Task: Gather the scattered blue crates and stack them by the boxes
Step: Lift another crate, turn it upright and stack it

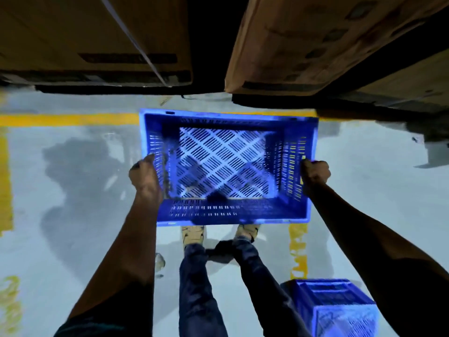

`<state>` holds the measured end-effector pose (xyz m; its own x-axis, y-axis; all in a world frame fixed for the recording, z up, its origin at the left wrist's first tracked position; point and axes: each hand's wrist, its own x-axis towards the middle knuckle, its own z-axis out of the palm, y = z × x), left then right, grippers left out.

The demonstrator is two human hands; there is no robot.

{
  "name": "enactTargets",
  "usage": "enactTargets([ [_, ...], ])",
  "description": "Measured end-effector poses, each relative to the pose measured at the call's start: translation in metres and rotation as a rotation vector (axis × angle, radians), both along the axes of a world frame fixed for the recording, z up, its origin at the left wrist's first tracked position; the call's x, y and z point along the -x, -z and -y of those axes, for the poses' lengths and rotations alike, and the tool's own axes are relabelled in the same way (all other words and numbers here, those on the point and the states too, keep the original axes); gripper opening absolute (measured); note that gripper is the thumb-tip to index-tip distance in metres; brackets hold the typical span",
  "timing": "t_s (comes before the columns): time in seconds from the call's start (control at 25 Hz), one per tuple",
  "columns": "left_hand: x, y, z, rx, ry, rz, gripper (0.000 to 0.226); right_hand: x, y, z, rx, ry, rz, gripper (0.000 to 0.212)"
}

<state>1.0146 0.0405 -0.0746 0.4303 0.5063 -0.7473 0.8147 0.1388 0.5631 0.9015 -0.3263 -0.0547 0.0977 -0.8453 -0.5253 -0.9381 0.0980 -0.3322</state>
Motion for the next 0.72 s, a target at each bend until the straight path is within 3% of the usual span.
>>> enactTargets([
  [0.12, -0.001, 0.029, 0.001, -0.038, 0.113, 0.044, 0.015, -0.011, 0.032, 0.008, 0.032, -0.141, 0.001, 0.055],
  [0.24, -0.011, 0.066, -0.010, -0.189, 0.259, 0.063, 0.012, -0.014, 0.053, 0.017, 0.083, -0.277, 0.016, 0.047],
  [0.32, -0.011, 0.064, -0.008, -0.255, 0.345, 0.074, 0.022, -0.003, 0.058, 0.007, 0.115, -0.344, 0.015, 0.047],
  [0.48, 0.011, 0.050, 0.006, -0.526, 0.493, -0.054, 0.039, 0.022, 0.070, -0.023, 0.148, -0.419, -0.094, 0.082],
  [0.64, 0.005, 0.050, 0.002, -0.502, 0.505, -0.110, 0.040, 0.020, 0.072, -0.016, 0.038, -0.456, -0.125, 0.097],
  [0.72, 0.002, 0.051, 0.002, -0.496, 0.584, -0.149, 0.051, 0.020, 0.073, -0.014, 0.023, -0.476, -0.146, 0.107],
])
